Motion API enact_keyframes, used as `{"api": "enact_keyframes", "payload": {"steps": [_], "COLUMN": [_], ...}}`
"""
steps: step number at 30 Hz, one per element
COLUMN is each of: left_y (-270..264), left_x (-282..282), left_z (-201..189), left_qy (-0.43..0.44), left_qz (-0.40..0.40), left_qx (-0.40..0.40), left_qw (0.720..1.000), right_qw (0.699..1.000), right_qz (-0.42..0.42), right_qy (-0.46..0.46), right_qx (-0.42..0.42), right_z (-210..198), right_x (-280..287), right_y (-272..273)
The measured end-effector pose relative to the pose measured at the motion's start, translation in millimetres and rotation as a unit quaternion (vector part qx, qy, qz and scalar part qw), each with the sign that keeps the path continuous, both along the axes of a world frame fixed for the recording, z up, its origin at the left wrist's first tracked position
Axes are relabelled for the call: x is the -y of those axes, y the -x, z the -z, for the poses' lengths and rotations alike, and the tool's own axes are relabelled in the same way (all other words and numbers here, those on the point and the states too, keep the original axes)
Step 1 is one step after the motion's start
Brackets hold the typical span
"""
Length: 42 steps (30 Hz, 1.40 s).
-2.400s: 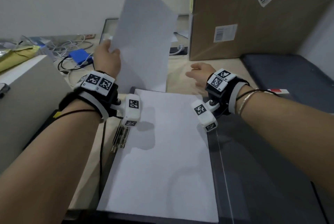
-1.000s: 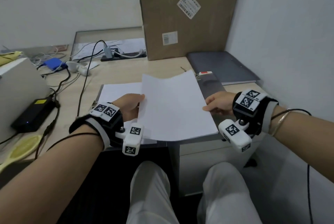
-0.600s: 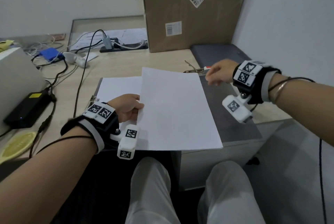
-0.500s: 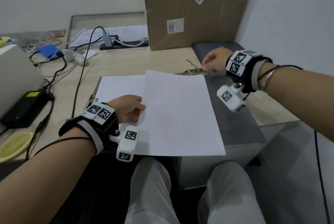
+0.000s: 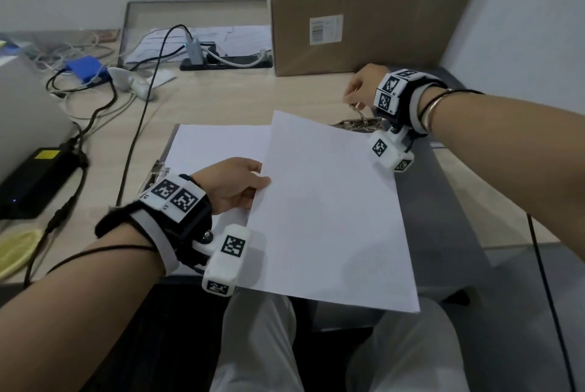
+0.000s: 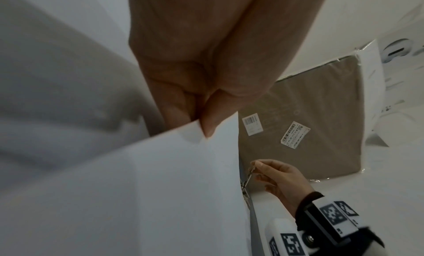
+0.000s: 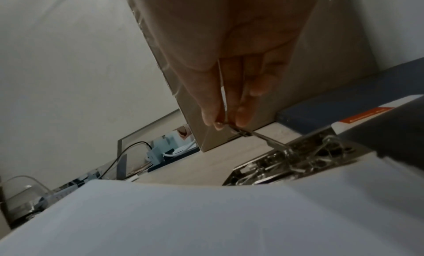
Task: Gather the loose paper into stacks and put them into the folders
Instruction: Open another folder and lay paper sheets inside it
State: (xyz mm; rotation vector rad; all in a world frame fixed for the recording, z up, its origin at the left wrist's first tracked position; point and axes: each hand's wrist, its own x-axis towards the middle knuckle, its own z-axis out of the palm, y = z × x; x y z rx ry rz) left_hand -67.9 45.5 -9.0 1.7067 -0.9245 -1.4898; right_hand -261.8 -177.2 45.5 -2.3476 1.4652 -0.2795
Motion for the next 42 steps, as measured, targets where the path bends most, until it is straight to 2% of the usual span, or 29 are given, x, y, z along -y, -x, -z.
{"api": "enact_keyframes", "payload": {"steps": [6, 11, 22, 25, 40, 42], "left_y": [0.1, 6.5, 24.6, 28.2, 25.1, 24.7], "left_x": [-1.2, 0.6, 4.9, 6.1, 2.3, 2.5], "left_z": [1.0, 1.6, 2.7, 3.6, 4.6, 5.9], "left_qy": [0.015, -0.001, -0.035, -0.031, -0.006, -0.014], "left_qz": [-0.009, -0.026, -0.023, -0.034, -0.029, -0.032], "left_qx": [-0.042, -0.078, -0.105, -0.104, -0.13, -0.13], "left_qw": [0.999, 0.997, 0.994, 0.994, 0.991, 0.991], "right_qw": [0.995, 0.989, 0.989, 0.985, 0.989, 0.987], "right_qz": [0.056, 0.105, 0.093, 0.105, 0.108, 0.105], "right_qy": [-0.011, -0.03, -0.091, -0.107, -0.077, -0.095], "right_qx": [0.083, 0.102, 0.07, 0.09, 0.067, 0.075], "right_z": [0.1, 0.3, 4.5, 5.1, 5.9, 6.6], "right_x": [8.3, 11.5, 16.1, 16.2, 11.7, 12.1], "right_y": [22.0, 45.9, 69.5, 74.9, 72.2, 72.4]}}
